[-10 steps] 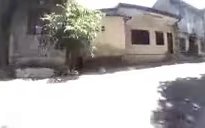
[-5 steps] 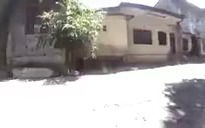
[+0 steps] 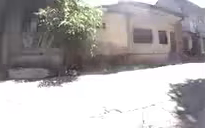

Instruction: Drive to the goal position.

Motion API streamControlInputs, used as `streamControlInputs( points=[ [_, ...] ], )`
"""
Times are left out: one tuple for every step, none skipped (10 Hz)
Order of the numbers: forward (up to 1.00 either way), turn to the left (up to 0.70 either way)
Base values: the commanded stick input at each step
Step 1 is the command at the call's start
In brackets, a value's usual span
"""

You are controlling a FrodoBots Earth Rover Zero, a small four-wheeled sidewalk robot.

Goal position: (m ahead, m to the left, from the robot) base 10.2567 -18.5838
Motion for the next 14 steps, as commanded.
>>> streamControlInputs(
  points=[
    [1.00, -0.40],
    [1.00, -0.40],
    [1.00, -0.40],
    [1.00, -0.40],
    [1.00, -0.40],
    [1.00, -0.40],
    [1.00, -0.40],
    [1.00, -0.40],
    [1.00, -0.40],
    [1.00, -0.40],
    [1.00, -0.40],
    [1.00, 0.00],
    [1.00, 0.05],
    [1.00, 0.01]
  ],
)
